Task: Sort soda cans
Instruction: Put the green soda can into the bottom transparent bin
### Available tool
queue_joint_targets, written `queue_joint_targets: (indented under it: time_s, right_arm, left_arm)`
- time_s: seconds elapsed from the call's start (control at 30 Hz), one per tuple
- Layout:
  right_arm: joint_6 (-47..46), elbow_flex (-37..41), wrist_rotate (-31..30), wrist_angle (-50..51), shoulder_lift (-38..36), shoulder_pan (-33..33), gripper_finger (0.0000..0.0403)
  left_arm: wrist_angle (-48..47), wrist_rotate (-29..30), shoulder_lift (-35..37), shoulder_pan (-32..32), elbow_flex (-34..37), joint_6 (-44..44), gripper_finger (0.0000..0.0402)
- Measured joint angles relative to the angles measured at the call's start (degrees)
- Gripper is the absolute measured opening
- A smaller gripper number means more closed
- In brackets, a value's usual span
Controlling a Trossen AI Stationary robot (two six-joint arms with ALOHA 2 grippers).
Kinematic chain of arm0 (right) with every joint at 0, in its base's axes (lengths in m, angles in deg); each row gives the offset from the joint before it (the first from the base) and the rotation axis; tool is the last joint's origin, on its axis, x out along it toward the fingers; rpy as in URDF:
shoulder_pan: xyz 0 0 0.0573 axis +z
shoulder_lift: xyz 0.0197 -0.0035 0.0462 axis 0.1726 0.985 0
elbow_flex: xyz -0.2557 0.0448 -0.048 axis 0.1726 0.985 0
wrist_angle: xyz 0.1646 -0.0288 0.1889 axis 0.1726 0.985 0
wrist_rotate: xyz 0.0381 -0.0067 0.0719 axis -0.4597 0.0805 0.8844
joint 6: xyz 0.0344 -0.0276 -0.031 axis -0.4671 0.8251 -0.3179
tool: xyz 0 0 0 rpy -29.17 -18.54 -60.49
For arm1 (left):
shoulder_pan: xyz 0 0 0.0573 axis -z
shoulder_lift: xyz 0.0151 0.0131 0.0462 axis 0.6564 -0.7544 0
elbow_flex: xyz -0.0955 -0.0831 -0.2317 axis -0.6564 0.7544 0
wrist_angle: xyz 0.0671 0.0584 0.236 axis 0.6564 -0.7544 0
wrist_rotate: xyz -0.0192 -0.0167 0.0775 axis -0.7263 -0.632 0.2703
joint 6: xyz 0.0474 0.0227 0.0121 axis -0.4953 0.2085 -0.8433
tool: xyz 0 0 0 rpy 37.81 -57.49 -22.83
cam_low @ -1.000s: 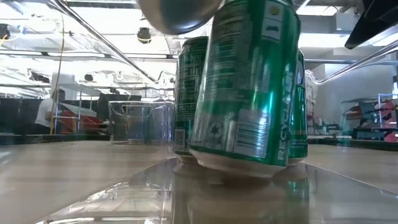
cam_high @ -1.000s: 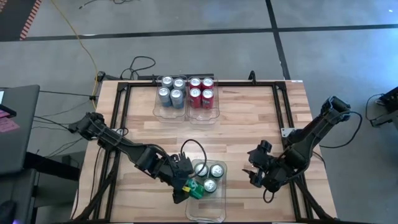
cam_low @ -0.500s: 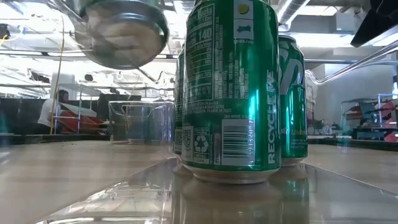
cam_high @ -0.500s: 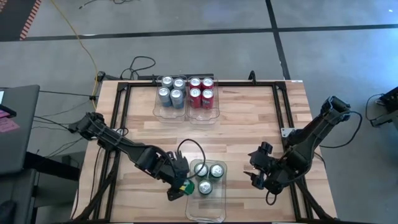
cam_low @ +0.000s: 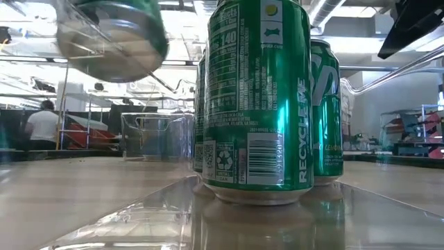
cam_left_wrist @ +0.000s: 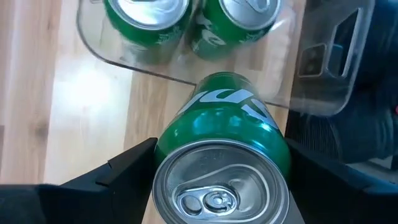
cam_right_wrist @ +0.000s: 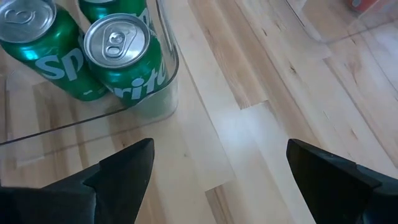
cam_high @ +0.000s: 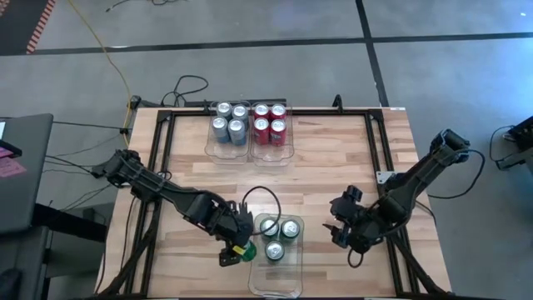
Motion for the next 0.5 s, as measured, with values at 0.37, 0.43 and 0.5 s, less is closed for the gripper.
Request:
queue_joint_targets:
  time_s: [0.37, 0.43, 0.5]
  right_arm:
    - [1.1, 0.0, 0.0, -0.1, 0.0, -0.4, 0.0384]
    - [1.1, 0.0, -0.3, -0.1, 0.0, -0.4, 0.0384]
    - [1.4, 0.0, -1.3, -0.3, 0.0, -0.4, 0.0384]
  left_arm:
    - [-7.0, 7.0, 0.1, 0.6, 4.4, 0.7, 0.0306]
    - [-6.5, 7.4, 0.1, 1.0, 6.4, 1.3, 0.0306]
    - [-4.9, 7.2, 0.1, 1.1, 9.4, 2.0, 0.0306]
